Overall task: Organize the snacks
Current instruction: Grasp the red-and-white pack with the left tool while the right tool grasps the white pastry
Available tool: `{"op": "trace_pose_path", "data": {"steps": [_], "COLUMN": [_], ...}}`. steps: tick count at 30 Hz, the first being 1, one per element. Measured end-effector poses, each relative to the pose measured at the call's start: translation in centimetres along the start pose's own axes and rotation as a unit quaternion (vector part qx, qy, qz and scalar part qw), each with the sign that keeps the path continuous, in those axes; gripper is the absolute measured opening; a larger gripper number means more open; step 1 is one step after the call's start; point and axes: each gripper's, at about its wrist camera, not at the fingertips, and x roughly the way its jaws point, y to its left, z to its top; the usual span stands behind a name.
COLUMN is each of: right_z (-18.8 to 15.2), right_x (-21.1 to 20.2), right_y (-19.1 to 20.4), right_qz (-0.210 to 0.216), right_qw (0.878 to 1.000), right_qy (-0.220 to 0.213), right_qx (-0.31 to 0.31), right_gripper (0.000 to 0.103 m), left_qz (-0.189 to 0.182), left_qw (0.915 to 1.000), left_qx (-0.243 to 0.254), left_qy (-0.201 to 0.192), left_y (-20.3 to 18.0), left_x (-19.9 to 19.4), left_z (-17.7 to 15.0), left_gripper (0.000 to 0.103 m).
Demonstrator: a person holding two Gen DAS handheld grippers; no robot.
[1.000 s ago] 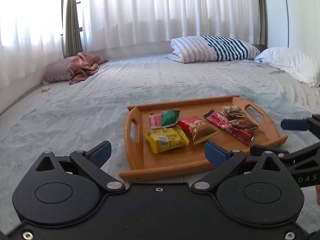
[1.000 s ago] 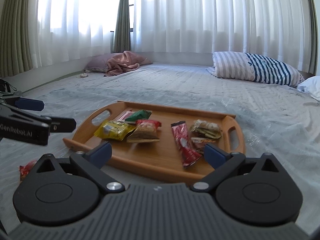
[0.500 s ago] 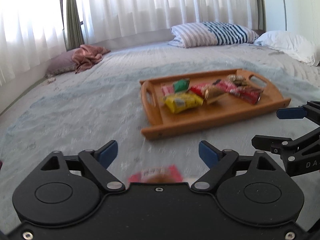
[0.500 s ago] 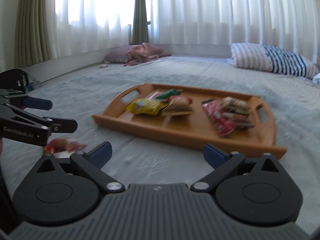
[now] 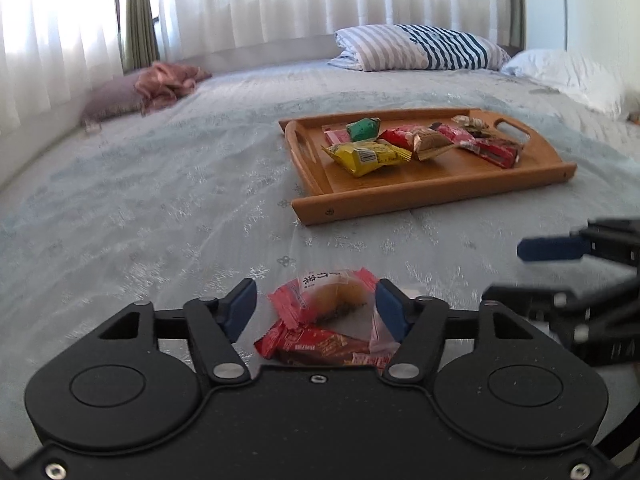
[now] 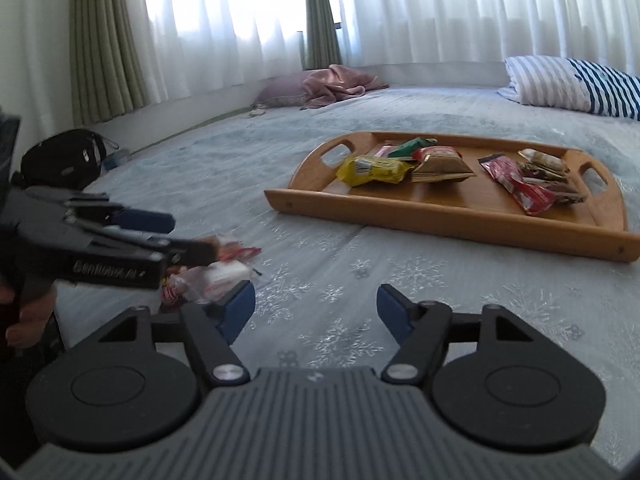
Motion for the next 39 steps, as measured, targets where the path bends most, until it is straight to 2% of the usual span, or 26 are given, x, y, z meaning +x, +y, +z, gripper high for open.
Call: {"op": "trace_pose_path", "data": {"steps": [7, 10, 11, 13, 14, 18, 21, 23, 26, 29, 31, 32, 34, 39], "right_z": [-0.4, -0.4, -0.5, -0.4, -0.4, -0.1, 0.1, 0.2, 0.4, 0.5, 0.6, 0.6, 0.7, 0.9], "right_x": [0.3, 0.4, 0.3, 0.4, 0.3, 0.5, 0.9, 1.2, 1.6, 2.0, 2.4, 2.6, 2.9, 3.2], "right_y": [0.1, 0.1, 0.2, 0.3, 0.4, 0.6, 1.0, 1.4, 1.9, 2.4, 2.8, 2.9, 3.1, 3.1], "right_qz": [-0.001, 0.000, 0.001, 0.003, 0.004, 0.014, 0.026, 0.031, 0.045, 0.055, 0.059, 0.060, 0.062, 0.079], "right_qw": [1.000, 1.000, 1.000, 1.000, 1.000, 1.000, 0.999, 0.999, 0.999, 0.998, 0.998, 0.998, 0.998, 0.996], "right_qy": [0.007, 0.009, 0.009, 0.011, 0.011, 0.014, 0.018, 0.019, 0.020, 0.020, 0.022, 0.023, 0.025, 0.028], "right_qx": [-0.004, -0.003, -0.005, -0.010, -0.012, -0.013, -0.007, -0.006, -0.002, 0.002, 0.003, 0.002, -0.001, 0.002], "right_gripper": [0.078, 0.079, 0.079, 0.079, 0.079, 0.080, 0.081, 0.082, 0.084, 0.085, 0.085, 0.085, 0.085, 0.088], "left_qz": [-0.041, -0.041, -0.037, -0.044, -0.051, -0.044, -0.035, -0.039, -0.055, -0.086, -0.084, -0.083, -0.083, -0.079], "left_qw": [0.9961, 0.9960, 0.9964, 0.9961, 0.9955, 0.9966, 0.9973, 0.9974, 0.9958, 0.9908, 0.9915, 0.9921, 0.9918, 0.9918], "left_qx": [-0.073, -0.075, -0.071, -0.069, -0.072, -0.061, -0.058, -0.050, -0.047, -0.057, -0.052, -0.047, -0.053, -0.063], "left_qy": [0.028, 0.026, 0.025, 0.033, 0.036, 0.033, 0.028, 0.033, 0.055, 0.088, 0.085, 0.082, 0.082, 0.078], "left_y": [1.7, 1.7, 1.8, 1.8, 1.9, 1.5, 1.7, 1.9, 2.3, 2.6, 2.4, 2.2, 2.1, 2.4], "left_x": [2.5, 2.7, 2.6, 2.8, 2.9, 2.8, 3.1, 3.6, 4.7, 6.1, 6.4, 6.4, 6.4, 6.3], "left_z": [0.7, 0.9, 1.1, 1.3, 1.3, 1.5, 2.0, 2.6, 3.2, 3.2, 3.1, 3.1, 3.3, 3.4], "left_gripper": [0.064, 0.053, 0.040, 0.028, 0.027, 0.030, 0.040, 0.055, 0.060, 0.058, 0.055, 0.045, 0.034, 0.034]}}
